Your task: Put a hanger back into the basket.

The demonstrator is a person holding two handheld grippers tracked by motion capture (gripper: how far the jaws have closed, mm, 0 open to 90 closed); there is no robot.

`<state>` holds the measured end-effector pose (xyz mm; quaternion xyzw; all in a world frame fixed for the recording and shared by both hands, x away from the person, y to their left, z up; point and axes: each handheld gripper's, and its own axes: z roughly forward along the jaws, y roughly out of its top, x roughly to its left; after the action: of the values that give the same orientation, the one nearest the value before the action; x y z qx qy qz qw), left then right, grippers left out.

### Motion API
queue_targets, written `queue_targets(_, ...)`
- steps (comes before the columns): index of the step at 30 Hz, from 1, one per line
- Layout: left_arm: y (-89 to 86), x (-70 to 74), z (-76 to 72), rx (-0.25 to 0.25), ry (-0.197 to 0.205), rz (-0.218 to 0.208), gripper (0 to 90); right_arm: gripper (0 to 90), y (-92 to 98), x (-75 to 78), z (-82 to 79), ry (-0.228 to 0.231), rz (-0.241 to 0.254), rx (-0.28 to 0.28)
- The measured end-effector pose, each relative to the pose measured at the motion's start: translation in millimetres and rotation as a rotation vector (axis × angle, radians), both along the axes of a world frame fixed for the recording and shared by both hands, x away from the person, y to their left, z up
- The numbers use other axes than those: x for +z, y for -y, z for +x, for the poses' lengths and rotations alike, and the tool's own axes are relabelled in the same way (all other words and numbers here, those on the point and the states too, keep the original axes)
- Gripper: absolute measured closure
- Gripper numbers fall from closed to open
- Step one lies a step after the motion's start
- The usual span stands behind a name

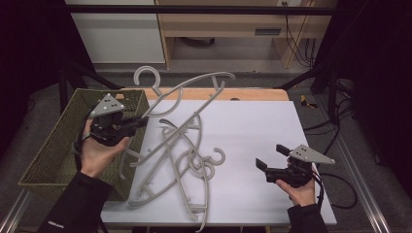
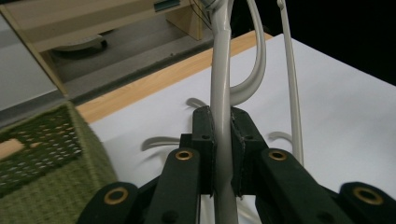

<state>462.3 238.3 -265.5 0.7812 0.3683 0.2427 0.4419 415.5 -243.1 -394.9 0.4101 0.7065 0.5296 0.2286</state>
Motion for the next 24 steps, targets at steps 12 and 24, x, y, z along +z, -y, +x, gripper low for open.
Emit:
queue_targets(12,-58.5,11.8,12.9,0.104,0.045,0.045,81.7,6.8,2.4,0.4,-0.4,0.006,-0.007,-0.006)
queue_targets(24,-102.4,-5.2,18.7,0.170,0.014,0.083,81.7,6.7,2.8,-0.1,-0.1,0.003,-0.007,-0.009)
